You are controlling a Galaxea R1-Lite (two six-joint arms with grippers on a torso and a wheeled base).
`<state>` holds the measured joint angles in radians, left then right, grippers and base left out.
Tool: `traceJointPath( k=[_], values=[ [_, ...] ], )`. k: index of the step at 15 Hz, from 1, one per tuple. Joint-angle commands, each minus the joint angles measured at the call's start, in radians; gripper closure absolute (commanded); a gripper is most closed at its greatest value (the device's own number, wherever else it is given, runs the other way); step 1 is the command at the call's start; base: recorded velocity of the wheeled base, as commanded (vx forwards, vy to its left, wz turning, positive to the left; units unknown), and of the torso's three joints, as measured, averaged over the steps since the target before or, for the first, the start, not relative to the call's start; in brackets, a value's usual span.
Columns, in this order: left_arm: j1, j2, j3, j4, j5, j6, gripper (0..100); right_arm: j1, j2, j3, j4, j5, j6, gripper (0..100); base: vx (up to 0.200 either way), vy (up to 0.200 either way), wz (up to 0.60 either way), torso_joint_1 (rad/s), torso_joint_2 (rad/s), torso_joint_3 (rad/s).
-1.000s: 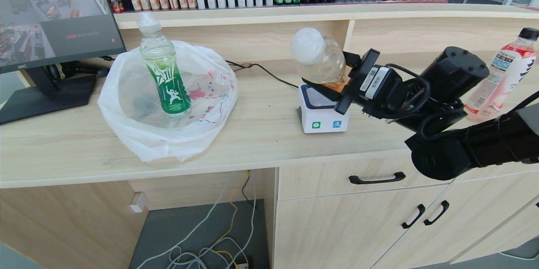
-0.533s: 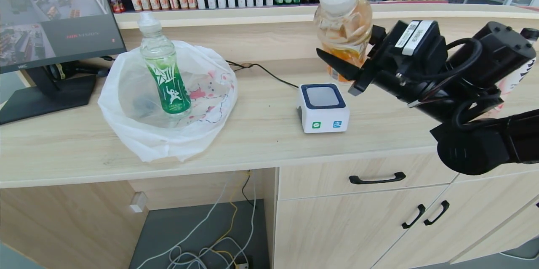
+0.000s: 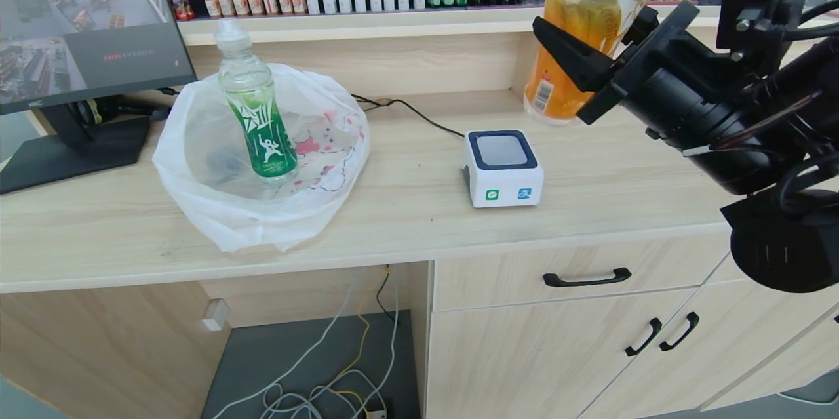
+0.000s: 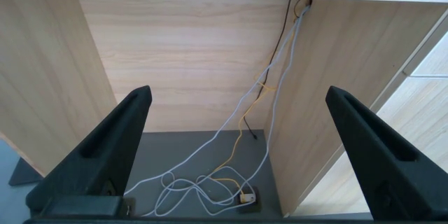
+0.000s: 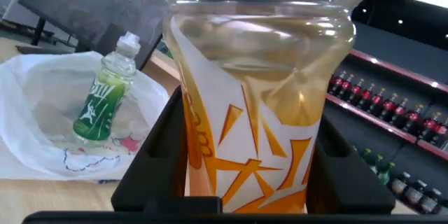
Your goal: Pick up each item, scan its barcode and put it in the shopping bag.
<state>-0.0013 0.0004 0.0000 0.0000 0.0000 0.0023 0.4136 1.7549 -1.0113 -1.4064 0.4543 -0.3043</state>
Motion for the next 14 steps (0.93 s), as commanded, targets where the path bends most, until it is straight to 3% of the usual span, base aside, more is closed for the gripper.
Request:
traceJointPath(
  k=[1, 5, 7, 10, 14],
  values=[
    [0.000, 0.000, 0.000, 0.000, 0.000, -0.001, 0, 0.008, -0.045, 0.129, -0.068, -0.149, 0.099, 100, 0.000, 0.000, 0.00, 0.000, 0.00, 0.000],
    [0.000, 0.000, 0.000, 0.000, 0.000, -0.001, 0, 0.143, -0.084, 0.227, -0.092, -0.457, 0.221, 100, 0.000, 0.000, 0.00, 0.000, 0.00, 0.000],
    [0.000, 0.000, 0.000, 0.000, 0.000, -0.001, 0, 0.177, -0.091, 0.258, -0.108, -0.551, 0.261, 100, 0.000, 0.000, 0.00, 0.000, 0.00, 0.000],
    [0.000, 0.000, 0.000, 0.000, 0.000, -0.001, 0, 0.155, -0.089, 0.267, -0.120, -0.557, 0.269, 100, 0.000, 0.000, 0.00, 0.000, 0.00, 0.000],
    [0.000, 0.000, 0.000, 0.000, 0.000, -0.001, 0, 0.054, -0.060, 0.217, -0.131, -0.552, 0.267, 100, 0.000, 0.000, 0.00, 0.000, 0.00, 0.000]
  ],
)
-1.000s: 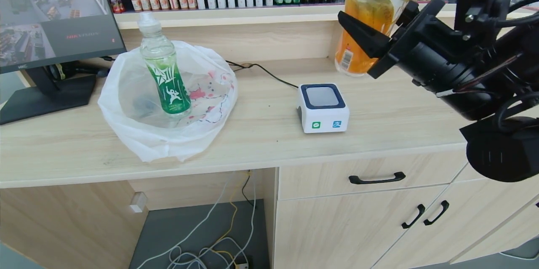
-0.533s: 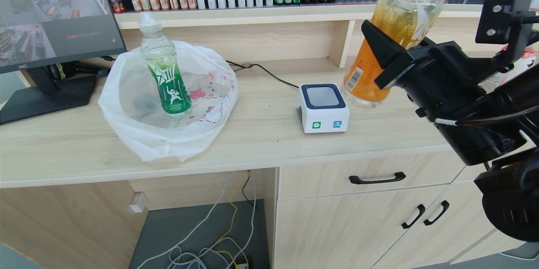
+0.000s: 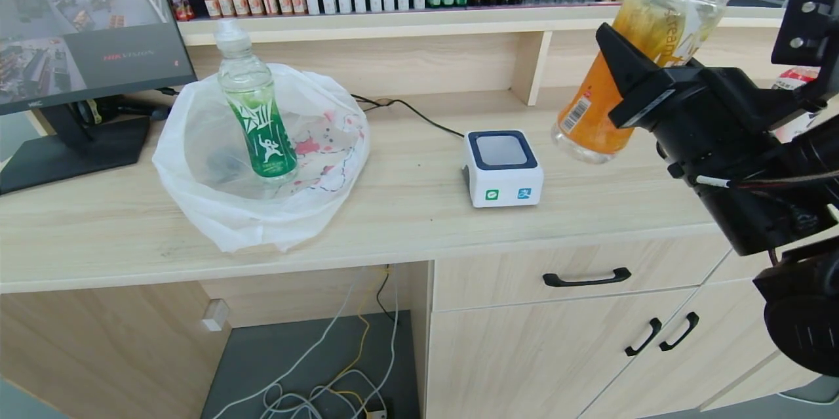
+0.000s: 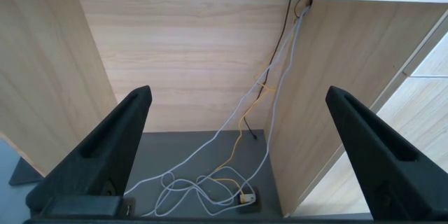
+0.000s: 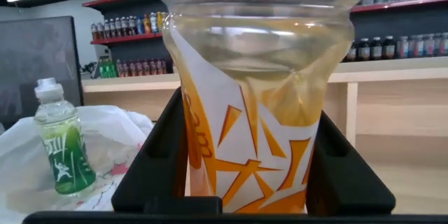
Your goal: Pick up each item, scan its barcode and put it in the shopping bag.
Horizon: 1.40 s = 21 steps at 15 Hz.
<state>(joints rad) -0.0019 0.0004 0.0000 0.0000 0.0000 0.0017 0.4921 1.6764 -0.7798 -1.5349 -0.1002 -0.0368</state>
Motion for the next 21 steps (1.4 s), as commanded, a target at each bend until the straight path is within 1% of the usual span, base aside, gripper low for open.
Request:
traceJointPath(
  k=[1, 2, 3, 5, 6, 7, 15, 17, 21],
  values=[
    [0.000, 0.000, 0.000, 0.000, 0.000, 0.000, 0, -0.038, 0.028, -0.033, -0.004, 0.007, 0.002, 100, 0.000, 0.000, 0.00, 0.000, 0.00, 0.000],
    [0.000, 0.000, 0.000, 0.000, 0.000, -0.002, 0, -0.041, 0.031, -0.045, -0.004, 0.007, 0.003, 100, 0.000, 0.000, 0.00, 0.000, 0.00, 0.000],
    [0.000, 0.000, 0.000, 0.000, 0.000, -0.002, 0, -0.046, 0.039, -0.081, -0.004, 0.007, 0.005, 100, 0.200, 0.200, 0.00, 0.002, 0.01, 0.002],
    [0.000, 0.000, 0.000, 0.000, 0.000, -0.002, 0, -0.047, 0.036, -0.082, -0.005, 0.007, 0.008, 100, 0.000, 0.200, 0.00, 0.002, 0.01, 0.000],
    [0.000, 0.000, 0.000, 0.000, 0.000, -0.002, 0, -0.052, 0.037, -0.085, -0.005, 0.007, 0.008, 100, 0.200, 0.200, 0.00, -0.007, -0.01, -0.002],
    [0.000, 0.000, 0.000, 0.000, 0.000, -0.002, 0, -0.076, 0.039, -0.092, -0.005, 0.010, 0.017, 100, 0.200, 0.200, 0.00, -0.002, 0.00, 0.002],
    [0.000, 0.000, 0.000, 0.000, 0.000, 0.001, 0, -0.075, 0.028, -0.092, -0.007, 0.013, 0.018, 100, 0.200, 0.200, 0.00, 0.001, 0.00, 0.004],
    [0.000, 0.000, 0.000, 0.000, 0.000, 0.014, 0, -0.075, 0.025, -0.090, -0.007, 0.013, 0.018, 100, 0.000, 0.000, 0.00, 0.000, 0.00, 0.000],
    [0.000, 0.000, 0.000, 0.000, 0.000, 0.012, 0, -0.070, 0.023, -0.085, -0.007, 0.013, 0.018, 100, 0.000, 0.000, 0.00, 0.000, 0.00, 0.000]
  ],
)
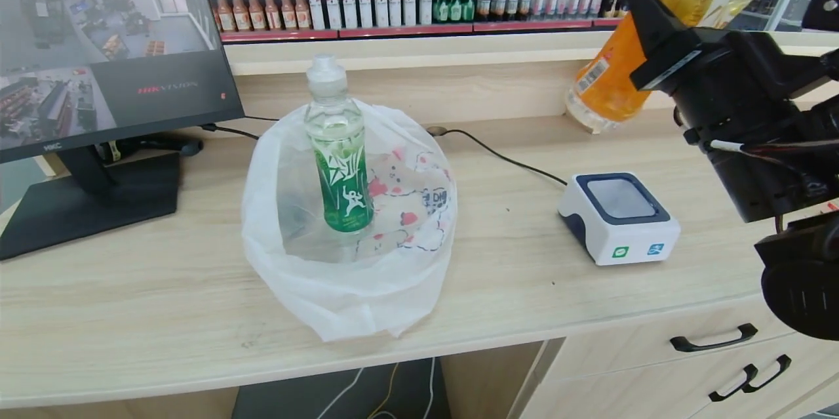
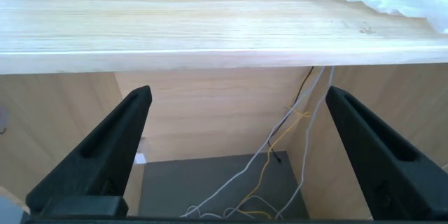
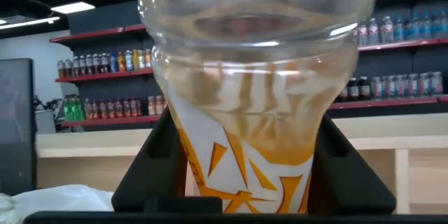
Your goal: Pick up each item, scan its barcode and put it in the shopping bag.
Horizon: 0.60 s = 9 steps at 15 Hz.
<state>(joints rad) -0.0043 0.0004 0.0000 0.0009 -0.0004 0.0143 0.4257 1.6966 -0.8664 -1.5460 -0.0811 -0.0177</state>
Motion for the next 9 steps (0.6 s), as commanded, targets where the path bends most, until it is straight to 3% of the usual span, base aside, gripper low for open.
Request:
traceJointPath(
  k=[1, 4, 7, 9],
  values=[
    [0.003, 0.000, 0.000, -0.001, -0.001, 0.000, 0, 0.002, 0.005, 0.001, 0.004, -0.006, -0.001, 100, 0.000, 0.000, 0.00, 0.000, 0.00, 0.000],
    [0.003, 0.000, 0.000, -0.001, 0.000, 0.000, 0, 0.034, 0.009, -0.006, 0.004, 0.003, -0.008, 100, 0.000, 0.000, 0.00, 0.000, 0.00, 0.000],
    [0.003, 0.000, 0.000, -0.001, 0.000, 0.000, 0, 0.202, 0.009, 0.049, 0.007, 0.032, -0.033, 100, 0.000, 0.000, 0.00, 0.000, 0.00, 0.000],
    [0.003, 0.000, 0.000, -0.001, 0.000, 0.000, 0, 0.252, 0.046, 0.052, 0.010, 0.040, -0.038, 100, 0.000, 0.000, 0.00, 0.000, 0.00, 0.000]
  ],
)
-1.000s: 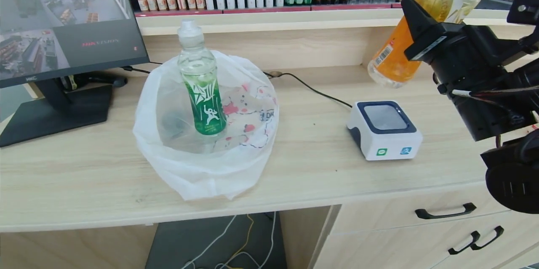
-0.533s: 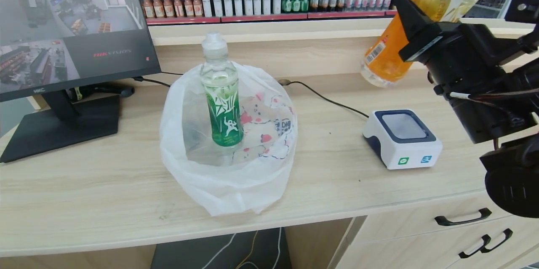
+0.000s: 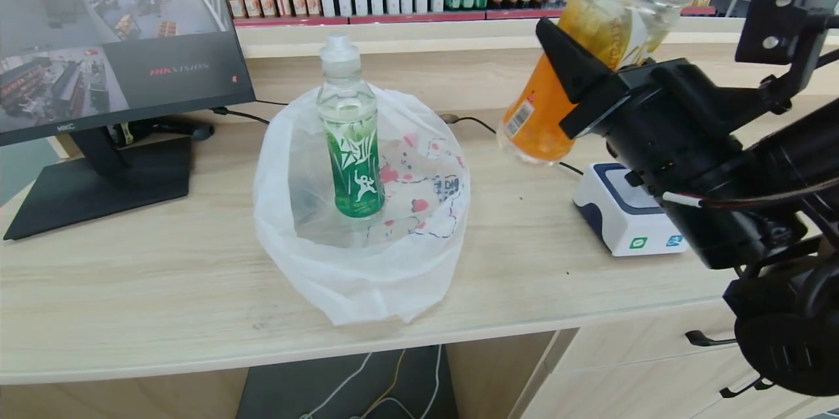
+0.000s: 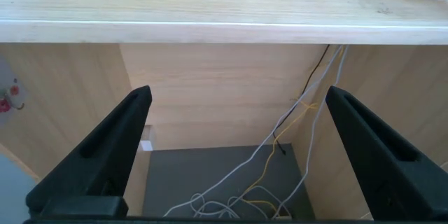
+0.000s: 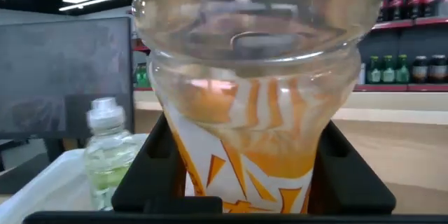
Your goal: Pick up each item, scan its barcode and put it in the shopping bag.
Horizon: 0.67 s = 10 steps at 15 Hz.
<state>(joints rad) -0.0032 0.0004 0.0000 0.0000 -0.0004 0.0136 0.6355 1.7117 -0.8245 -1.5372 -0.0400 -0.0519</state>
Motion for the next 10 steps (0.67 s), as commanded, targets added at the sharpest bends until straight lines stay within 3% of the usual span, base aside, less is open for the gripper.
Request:
traceJointPath(
  k=[1, 6, 10],
  values=[
    [0.002, 0.000, 0.000, 0.000, 0.000, 0.000, 0, 0.042, 0.043, -0.008, 0.014, 0.002, -0.003, 100, 0.000, 0.000, 0.00, 0.000, 0.00, 0.000],
    [0.002, 0.000, 0.000, 0.000, 0.000, 0.000, 0, 0.055, 0.085, -0.142, 0.158, -0.001, -0.002, 100, 0.000, 0.000, 0.00, 0.000, 0.00, 0.000],
    [0.002, 0.000, 0.000, 0.000, 0.000, 0.000, 0, 0.098, 0.138, -0.176, 0.163, -0.008, -0.002, 100, 0.000, 0.000, 0.00, 0.000, 0.00, 0.000]
  ],
)
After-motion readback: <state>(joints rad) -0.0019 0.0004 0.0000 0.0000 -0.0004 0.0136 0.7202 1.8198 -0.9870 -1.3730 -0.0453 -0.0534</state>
